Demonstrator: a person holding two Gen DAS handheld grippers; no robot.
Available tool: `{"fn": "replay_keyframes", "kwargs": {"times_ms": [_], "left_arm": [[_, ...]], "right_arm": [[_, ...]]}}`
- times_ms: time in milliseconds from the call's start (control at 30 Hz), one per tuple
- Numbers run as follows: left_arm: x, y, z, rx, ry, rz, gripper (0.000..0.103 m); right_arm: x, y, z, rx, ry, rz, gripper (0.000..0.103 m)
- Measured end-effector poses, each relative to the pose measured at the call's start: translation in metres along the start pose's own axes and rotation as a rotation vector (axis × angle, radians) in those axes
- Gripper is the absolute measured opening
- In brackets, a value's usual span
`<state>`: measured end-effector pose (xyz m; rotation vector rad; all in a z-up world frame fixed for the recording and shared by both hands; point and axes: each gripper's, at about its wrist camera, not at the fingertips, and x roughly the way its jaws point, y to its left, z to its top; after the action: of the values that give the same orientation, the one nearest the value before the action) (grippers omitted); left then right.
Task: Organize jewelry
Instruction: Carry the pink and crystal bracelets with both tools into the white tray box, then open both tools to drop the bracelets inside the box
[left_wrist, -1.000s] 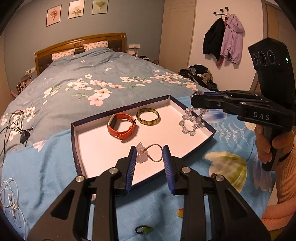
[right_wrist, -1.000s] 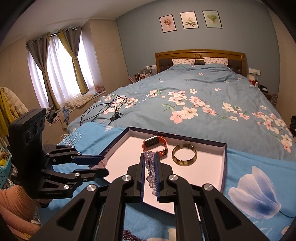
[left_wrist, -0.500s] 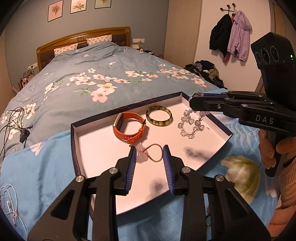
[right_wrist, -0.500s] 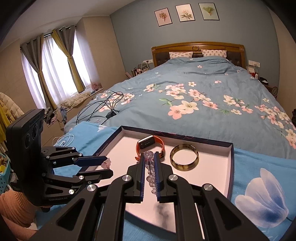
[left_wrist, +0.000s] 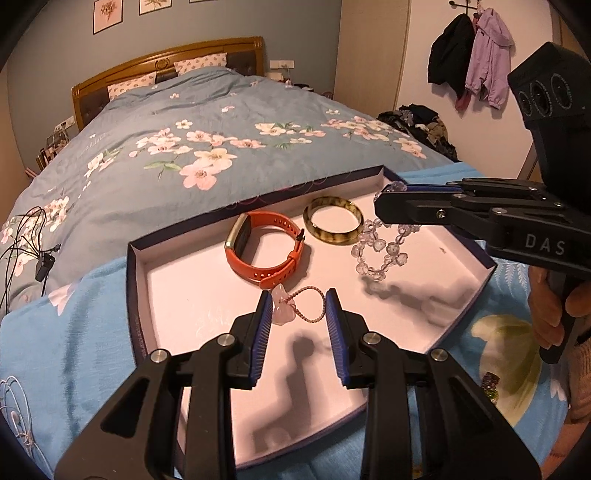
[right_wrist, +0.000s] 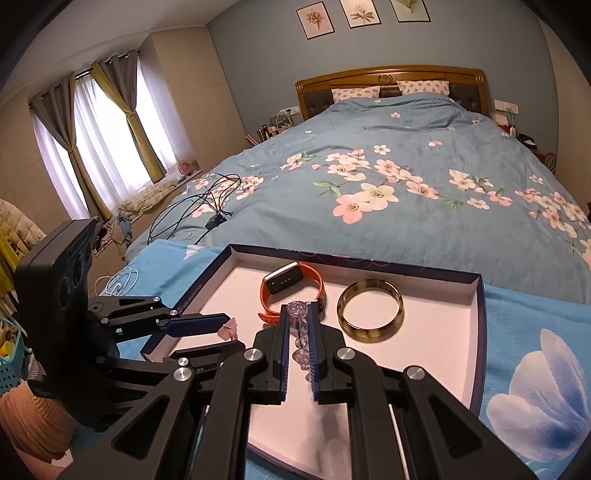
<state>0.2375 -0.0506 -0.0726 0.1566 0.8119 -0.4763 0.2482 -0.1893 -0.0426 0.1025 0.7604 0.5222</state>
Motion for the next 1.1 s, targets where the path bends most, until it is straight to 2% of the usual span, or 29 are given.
{"fn": "replay_keyframes", "kwargs": {"times_ms": [567, 967, 1100], "left_arm": [[0.036, 0.005, 0.005, -0.023, 0.076, 0.025, 0.030], [0.043, 0.009, 0.010, -0.049, 0.091, 0.025, 0.031], [0.040, 0.009, 0.009, -0.048, 0.075, 0.022, 0.037]], "right_arm": [[0.018, -0.021, -0.006, 0.033, 0.042, -0.046, 0.008], [0.022, -0.028, -0.010, 0.040, 0.066, -0.079, 0.011], [0.017, -0.027, -0.010, 0.039, 0.058, -0.079, 0.016]]}}
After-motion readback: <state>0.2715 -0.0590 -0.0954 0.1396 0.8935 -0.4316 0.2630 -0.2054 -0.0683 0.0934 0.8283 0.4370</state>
